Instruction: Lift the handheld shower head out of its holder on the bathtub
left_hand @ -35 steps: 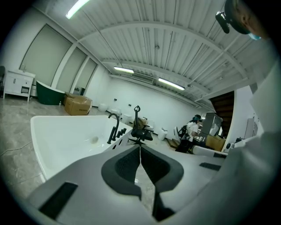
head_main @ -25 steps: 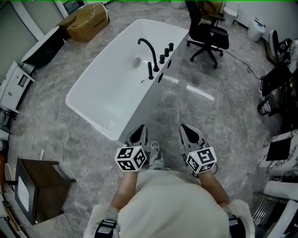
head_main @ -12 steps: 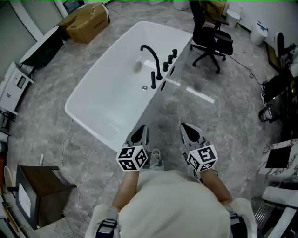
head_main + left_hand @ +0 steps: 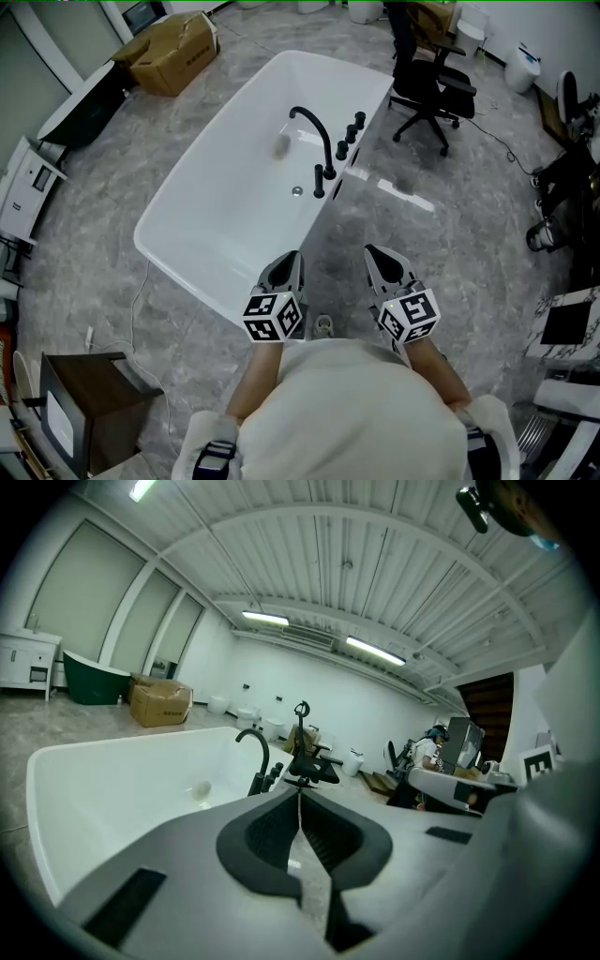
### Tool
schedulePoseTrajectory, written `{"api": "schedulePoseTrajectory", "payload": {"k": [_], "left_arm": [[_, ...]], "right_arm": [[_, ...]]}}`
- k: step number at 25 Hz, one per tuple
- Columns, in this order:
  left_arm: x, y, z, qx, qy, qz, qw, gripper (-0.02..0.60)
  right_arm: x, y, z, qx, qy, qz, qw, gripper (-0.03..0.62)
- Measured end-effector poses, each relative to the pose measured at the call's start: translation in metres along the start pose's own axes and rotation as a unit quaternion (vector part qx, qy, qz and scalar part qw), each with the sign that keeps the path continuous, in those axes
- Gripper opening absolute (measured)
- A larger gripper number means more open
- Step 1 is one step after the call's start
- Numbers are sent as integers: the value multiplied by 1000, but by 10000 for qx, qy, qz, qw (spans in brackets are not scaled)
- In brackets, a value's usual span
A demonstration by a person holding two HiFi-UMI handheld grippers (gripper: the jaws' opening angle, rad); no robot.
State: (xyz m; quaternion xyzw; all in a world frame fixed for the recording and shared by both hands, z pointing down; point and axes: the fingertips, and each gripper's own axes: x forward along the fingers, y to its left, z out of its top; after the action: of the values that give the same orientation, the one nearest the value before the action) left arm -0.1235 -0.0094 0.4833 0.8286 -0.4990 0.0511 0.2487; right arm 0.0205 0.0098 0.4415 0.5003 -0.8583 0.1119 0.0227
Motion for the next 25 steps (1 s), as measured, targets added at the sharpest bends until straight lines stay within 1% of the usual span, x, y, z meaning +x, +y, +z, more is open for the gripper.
{"api": "schedulePoseTrajectory", "payload": {"k": [9,13,18,21,25], "left_arm": [[41,32,14,63,142,-137,9998,28],[52,44,15,38,216,-122,9997,28],[66,56,20,-26,216,-57,9997,28],[81,61,17,-94,287,-6,9995,28],[109,58,12,-86,320,13,9994,28]], "right_arm": [[58,-9,6,-2,13,-38,10000,20],[75,-10,7,43,25,-66,10000,20],[88,-14,8,136,57,-85,9999,20],[95,-25,7,178,97,-96,9997,20],[106,-53,6,195,130,-59,9997,20]]}}
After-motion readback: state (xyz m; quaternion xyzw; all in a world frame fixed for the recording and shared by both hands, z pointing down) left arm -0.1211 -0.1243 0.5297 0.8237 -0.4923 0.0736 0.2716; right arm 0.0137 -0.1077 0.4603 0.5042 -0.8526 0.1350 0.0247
